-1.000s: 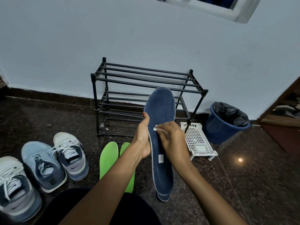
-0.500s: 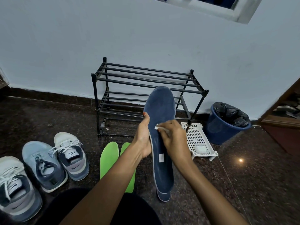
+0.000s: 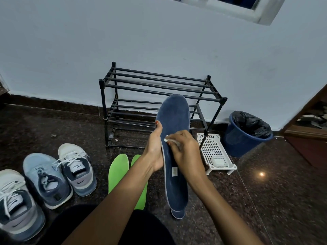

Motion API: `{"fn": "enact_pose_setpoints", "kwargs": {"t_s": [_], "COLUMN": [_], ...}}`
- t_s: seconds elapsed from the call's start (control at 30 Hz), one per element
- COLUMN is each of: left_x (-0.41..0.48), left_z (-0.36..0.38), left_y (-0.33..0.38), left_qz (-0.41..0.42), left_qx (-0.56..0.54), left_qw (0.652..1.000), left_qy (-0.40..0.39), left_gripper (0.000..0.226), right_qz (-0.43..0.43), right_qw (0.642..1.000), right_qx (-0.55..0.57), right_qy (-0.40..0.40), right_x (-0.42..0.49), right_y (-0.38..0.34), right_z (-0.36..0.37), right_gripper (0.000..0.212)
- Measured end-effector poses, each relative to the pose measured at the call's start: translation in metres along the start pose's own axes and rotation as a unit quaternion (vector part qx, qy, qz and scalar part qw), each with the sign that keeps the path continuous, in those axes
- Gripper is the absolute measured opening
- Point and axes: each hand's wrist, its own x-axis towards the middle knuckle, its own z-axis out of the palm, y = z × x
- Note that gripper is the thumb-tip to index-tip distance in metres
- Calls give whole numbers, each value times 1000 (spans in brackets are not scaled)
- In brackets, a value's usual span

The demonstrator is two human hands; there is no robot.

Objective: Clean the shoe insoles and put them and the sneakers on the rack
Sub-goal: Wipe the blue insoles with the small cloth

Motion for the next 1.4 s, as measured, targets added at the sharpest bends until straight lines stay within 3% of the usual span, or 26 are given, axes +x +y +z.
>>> {"fn": "enact_pose_setpoints", "kwargs": {"t_s": [0.2,0.47,0.7,0.87,1.1,1.4], "left_x": [-4,2,2,6,2,9], "left_z": [4,-4,-3,-9,-5,-10], "left_y": [-2,-1,-3,3,2,2], "left_qz": [-6,-8,-2,3,-7,7], "left_qx": [18,-9,-18,-63,-78,-70], "left_qw": [1000,1000,999,998,997,997], "left_qy": [-25,-3,-29,-15,-23,-22], "left_gripper": [62,73,67,72,74,77], "right_qz": [23,-31,4,-26,30,-16], "right_qw": [999,999,1000,999,999,999], "right_qx": [-21,-8,-10,25,14,-29], "right_qy": [31,-20,21,-19,18,-16], "right_x": [18,-7,7,-27,-9,-29], "right_y": [7,-2,8,-7,3,-6], "right_z": [-4,-1,-1,8,5,6], "right_gripper": [15,16,16,19,15,19]}}
